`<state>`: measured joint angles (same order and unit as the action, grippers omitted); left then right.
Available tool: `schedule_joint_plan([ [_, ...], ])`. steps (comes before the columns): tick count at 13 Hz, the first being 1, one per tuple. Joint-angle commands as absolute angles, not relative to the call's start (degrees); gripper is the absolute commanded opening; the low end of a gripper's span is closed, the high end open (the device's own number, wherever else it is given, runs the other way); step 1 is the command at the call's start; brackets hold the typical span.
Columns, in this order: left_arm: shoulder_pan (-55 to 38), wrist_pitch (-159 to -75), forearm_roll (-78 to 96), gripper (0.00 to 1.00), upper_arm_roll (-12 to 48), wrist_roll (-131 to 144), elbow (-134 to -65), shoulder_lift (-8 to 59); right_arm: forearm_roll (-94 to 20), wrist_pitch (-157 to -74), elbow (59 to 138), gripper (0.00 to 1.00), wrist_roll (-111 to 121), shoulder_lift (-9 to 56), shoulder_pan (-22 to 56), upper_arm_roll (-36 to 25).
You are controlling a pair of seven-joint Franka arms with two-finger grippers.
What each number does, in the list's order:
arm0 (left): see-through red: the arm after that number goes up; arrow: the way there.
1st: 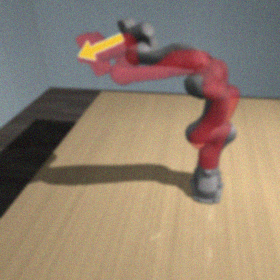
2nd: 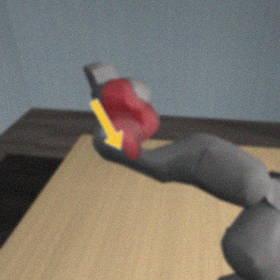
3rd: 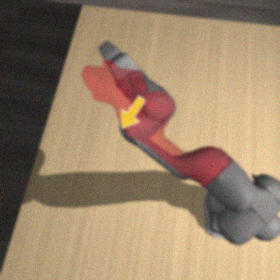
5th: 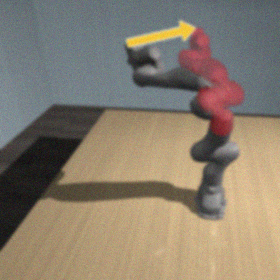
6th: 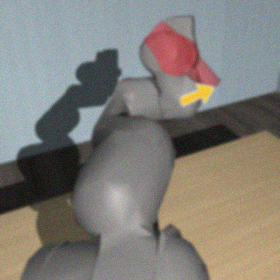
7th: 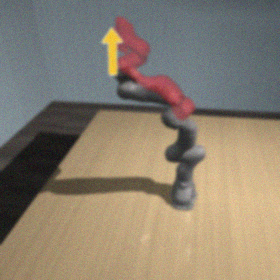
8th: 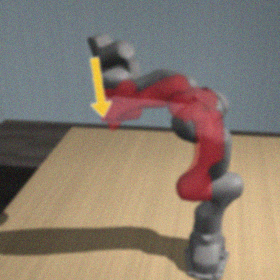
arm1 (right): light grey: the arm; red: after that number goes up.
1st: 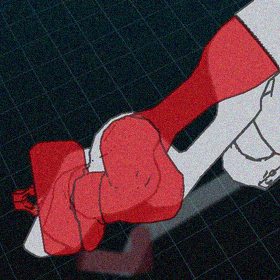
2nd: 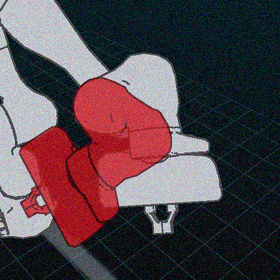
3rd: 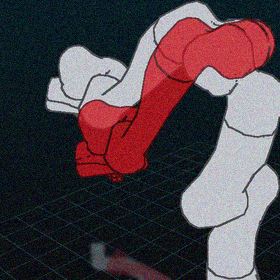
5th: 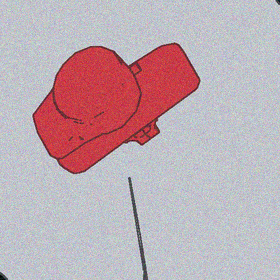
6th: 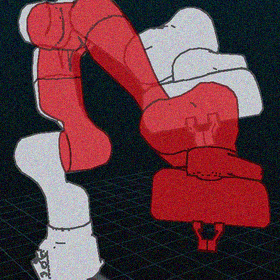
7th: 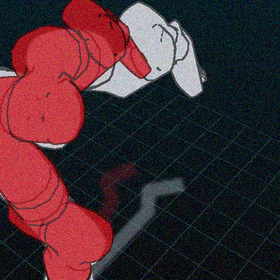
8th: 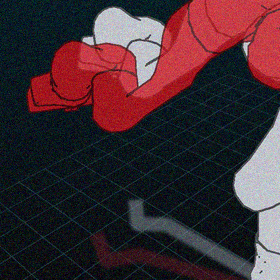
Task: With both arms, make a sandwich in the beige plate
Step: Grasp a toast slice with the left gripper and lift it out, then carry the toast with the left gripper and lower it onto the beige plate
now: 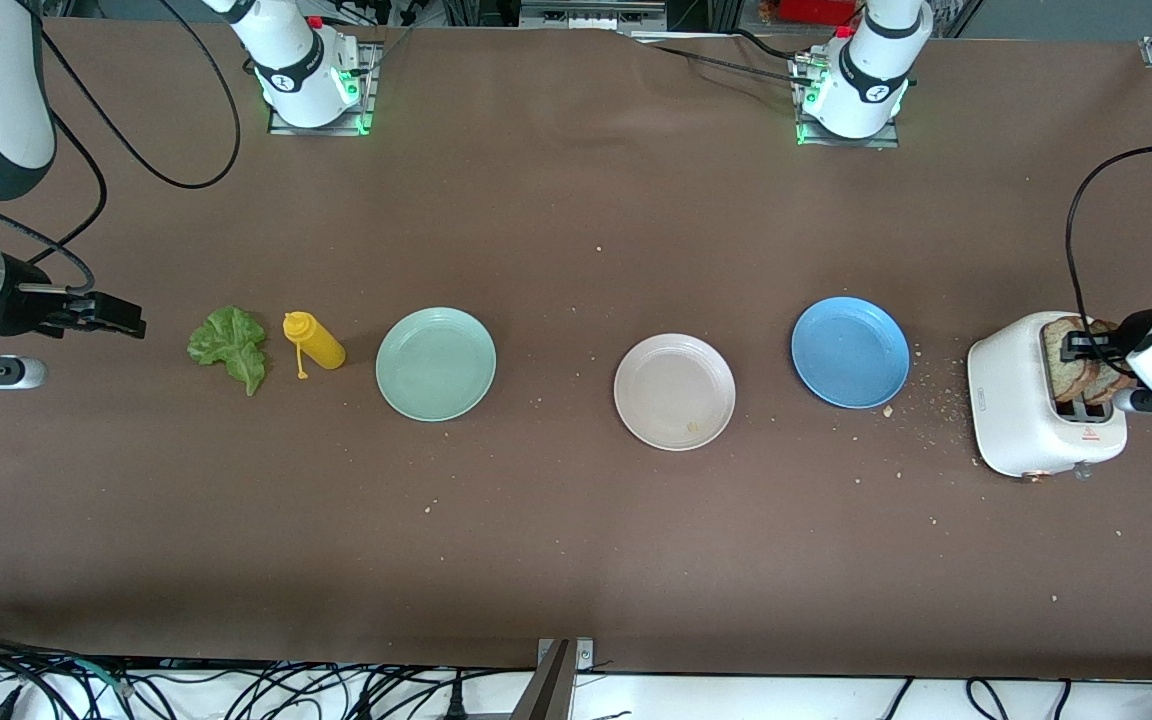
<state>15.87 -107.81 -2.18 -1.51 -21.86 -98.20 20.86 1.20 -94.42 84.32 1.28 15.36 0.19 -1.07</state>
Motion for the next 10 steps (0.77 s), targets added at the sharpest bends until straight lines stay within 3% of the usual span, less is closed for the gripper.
schedule_joint_plan([
  [1, 16.7, -102.32, -3.69, 0.0, -1.05, -23.82, -94.06, 20.13, 2.11, -94.31, 85.08, 1.0, 1.23, 14.68, -0.09, -0.88],
  [6, 16.7, -89.67, -2.2, 0.0, -0.88, -23.73, -81.93, 21.18, 2.11, -94.39, 85.08, 1.0, 1.32, 14.68, -0.09, -0.97],
  [10, 16.09, -83.86, 14.91, 0.0, -0.62, -20.23, -80.77, 21.27, 2.11, -94.31, 85.08, 1.0, 1.41, 14.68, -0.09, -0.97],
])
